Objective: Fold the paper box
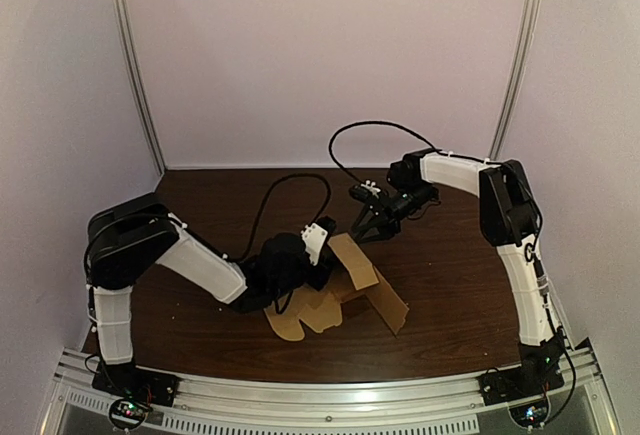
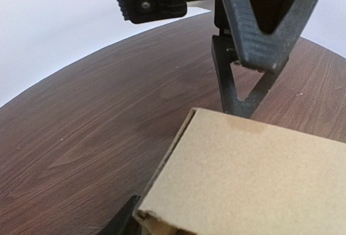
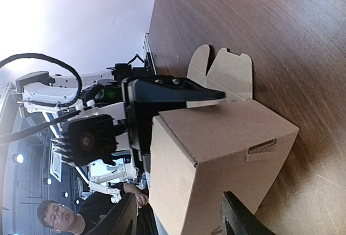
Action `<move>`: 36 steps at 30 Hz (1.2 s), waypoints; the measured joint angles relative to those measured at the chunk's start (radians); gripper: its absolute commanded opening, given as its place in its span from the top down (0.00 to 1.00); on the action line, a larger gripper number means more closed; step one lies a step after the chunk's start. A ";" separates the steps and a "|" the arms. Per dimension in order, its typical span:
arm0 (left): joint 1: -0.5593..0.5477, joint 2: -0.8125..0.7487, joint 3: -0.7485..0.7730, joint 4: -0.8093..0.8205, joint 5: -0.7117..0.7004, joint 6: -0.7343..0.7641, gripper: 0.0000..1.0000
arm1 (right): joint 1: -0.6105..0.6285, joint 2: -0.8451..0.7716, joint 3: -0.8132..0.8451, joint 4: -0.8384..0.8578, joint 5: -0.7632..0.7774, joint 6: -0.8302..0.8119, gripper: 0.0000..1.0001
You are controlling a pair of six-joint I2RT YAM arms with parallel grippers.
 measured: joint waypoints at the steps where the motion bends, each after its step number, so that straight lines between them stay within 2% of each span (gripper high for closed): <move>1: 0.000 -0.021 -0.012 -0.008 0.003 0.006 0.50 | -0.004 0.000 0.001 -0.003 0.006 -0.014 0.47; 5: 0.000 -0.103 -0.046 -0.053 0.009 0.027 0.49 | -0.013 0.000 0.005 -0.020 0.034 -0.106 0.47; 9: 0.002 -0.119 -0.050 -0.097 0.036 0.044 0.49 | -0.014 -0.032 -0.013 -0.020 0.085 -0.159 0.47; 15: 0.006 -0.172 -0.086 -0.225 0.068 0.048 0.49 | -0.009 -0.209 -0.146 -0.023 0.205 -0.085 0.47; 19: 0.006 -0.254 -0.109 -0.312 0.054 0.039 0.48 | 0.010 -0.235 -0.146 -0.007 0.254 -0.050 0.48; 21: 0.006 -0.298 -0.112 -0.371 0.031 0.027 0.47 | 0.031 -0.226 -0.146 0.008 0.287 -0.026 0.52; 23: 0.006 -0.343 -0.116 -0.426 0.004 0.012 0.29 | 0.050 -0.212 -0.146 0.018 0.311 -0.009 0.56; 25: 0.006 -0.388 -0.120 -0.483 -0.032 -0.010 0.06 | 0.064 -0.192 -0.142 0.028 0.330 0.013 0.63; 29: 0.010 -0.493 -0.150 -0.552 -0.092 -0.051 0.03 | 0.072 -0.143 -0.119 0.033 0.344 0.045 0.72; 33: 0.014 -0.585 -0.146 -0.632 -0.107 -0.048 0.03 | 0.045 -0.140 -0.104 0.032 0.341 0.068 0.74; 36: 0.016 -0.599 -0.092 -0.719 -0.106 -0.039 0.02 | 0.005 -0.130 -0.098 0.037 0.365 0.076 0.73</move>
